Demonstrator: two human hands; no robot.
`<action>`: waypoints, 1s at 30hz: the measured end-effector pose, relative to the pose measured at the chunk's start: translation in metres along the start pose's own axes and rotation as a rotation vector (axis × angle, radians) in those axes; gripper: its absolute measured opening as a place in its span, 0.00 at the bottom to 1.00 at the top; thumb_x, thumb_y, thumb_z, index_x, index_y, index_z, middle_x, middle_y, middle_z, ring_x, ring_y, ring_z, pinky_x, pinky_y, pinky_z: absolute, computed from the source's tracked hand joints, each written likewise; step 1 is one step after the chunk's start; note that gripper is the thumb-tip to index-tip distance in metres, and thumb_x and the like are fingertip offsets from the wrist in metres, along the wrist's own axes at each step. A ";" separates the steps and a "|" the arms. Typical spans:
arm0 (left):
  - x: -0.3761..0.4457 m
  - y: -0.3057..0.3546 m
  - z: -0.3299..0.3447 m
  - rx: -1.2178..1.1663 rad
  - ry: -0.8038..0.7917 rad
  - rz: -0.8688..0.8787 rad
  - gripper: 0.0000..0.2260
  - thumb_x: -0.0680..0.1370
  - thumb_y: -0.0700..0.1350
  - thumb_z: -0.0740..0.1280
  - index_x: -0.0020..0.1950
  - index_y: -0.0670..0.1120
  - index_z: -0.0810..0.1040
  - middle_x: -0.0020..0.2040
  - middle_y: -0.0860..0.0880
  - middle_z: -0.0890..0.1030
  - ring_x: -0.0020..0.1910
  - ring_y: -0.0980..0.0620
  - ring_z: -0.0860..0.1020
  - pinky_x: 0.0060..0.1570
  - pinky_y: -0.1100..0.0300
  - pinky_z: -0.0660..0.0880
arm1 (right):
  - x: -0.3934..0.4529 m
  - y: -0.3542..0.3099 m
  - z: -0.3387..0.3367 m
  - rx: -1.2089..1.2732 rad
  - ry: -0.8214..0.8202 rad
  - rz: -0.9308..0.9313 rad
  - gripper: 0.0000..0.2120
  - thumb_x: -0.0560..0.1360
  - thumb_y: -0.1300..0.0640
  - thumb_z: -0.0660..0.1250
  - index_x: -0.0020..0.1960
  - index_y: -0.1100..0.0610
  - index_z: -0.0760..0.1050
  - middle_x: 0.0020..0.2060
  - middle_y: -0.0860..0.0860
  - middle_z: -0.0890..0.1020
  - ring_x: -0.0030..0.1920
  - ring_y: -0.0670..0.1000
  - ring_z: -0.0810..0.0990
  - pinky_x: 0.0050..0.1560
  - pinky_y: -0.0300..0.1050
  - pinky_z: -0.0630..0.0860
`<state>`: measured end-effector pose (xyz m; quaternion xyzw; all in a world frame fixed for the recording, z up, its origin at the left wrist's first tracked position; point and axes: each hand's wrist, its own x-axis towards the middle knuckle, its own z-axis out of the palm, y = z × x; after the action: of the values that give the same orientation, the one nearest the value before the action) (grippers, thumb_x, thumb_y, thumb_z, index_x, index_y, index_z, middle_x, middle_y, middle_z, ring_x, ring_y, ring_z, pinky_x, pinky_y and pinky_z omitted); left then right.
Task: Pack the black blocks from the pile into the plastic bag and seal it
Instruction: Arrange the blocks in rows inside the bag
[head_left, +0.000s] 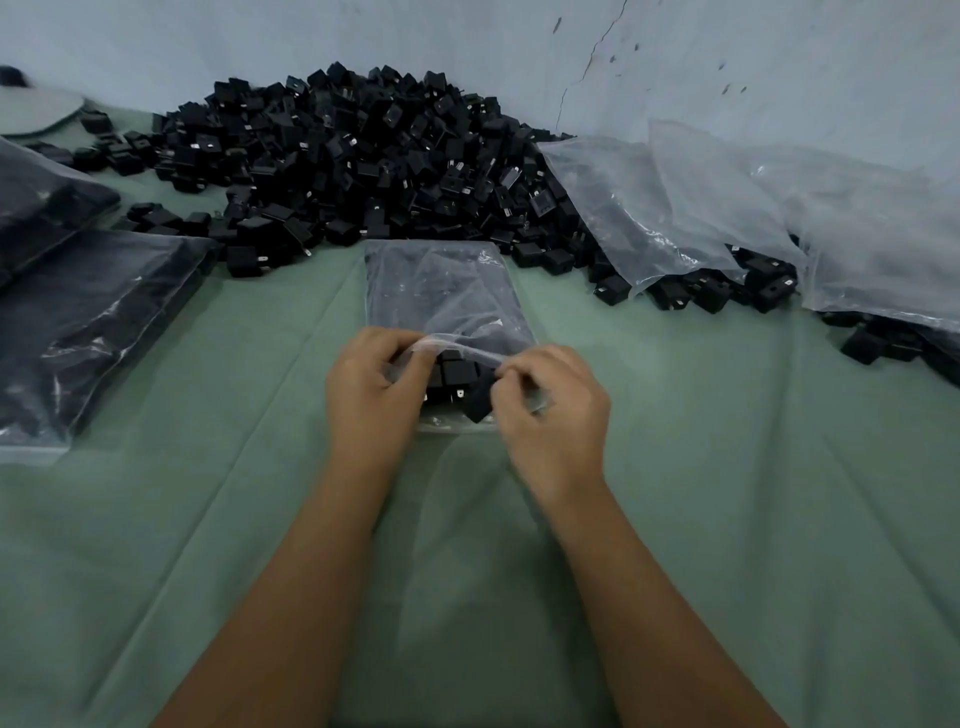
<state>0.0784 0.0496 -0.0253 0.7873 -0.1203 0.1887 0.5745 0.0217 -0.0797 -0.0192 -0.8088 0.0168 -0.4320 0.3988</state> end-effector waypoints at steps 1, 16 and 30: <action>0.000 0.001 -0.001 -0.008 0.018 0.006 0.03 0.77 0.42 0.70 0.45 0.47 0.83 0.42 0.49 0.81 0.45 0.52 0.78 0.49 0.54 0.74 | -0.003 -0.003 0.006 -0.052 -0.047 -0.082 0.08 0.71 0.62 0.63 0.37 0.61 0.79 0.36 0.51 0.80 0.40 0.50 0.77 0.45 0.36 0.72; 0.000 0.002 -0.004 -0.074 -0.047 -0.106 0.05 0.78 0.45 0.69 0.49 0.46 0.85 0.46 0.49 0.83 0.49 0.49 0.81 0.53 0.45 0.76 | -0.014 -0.005 0.011 -0.442 -0.472 -0.150 0.17 0.73 0.61 0.64 0.61 0.64 0.76 0.57 0.57 0.79 0.57 0.56 0.76 0.63 0.49 0.72; 0.000 0.002 -0.004 -0.070 -0.029 -0.045 0.07 0.77 0.50 0.68 0.46 0.50 0.84 0.45 0.53 0.81 0.48 0.52 0.79 0.52 0.44 0.75 | -0.011 0.000 0.005 -0.374 -0.598 -0.150 0.18 0.77 0.58 0.61 0.65 0.61 0.75 0.62 0.52 0.77 0.63 0.52 0.73 0.67 0.37 0.61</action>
<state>0.0766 0.0525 -0.0224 0.7718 -0.1176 0.1601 0.6040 0.0185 -0.0724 -0.0288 -0.9573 -0.0811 -0.1939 0.1985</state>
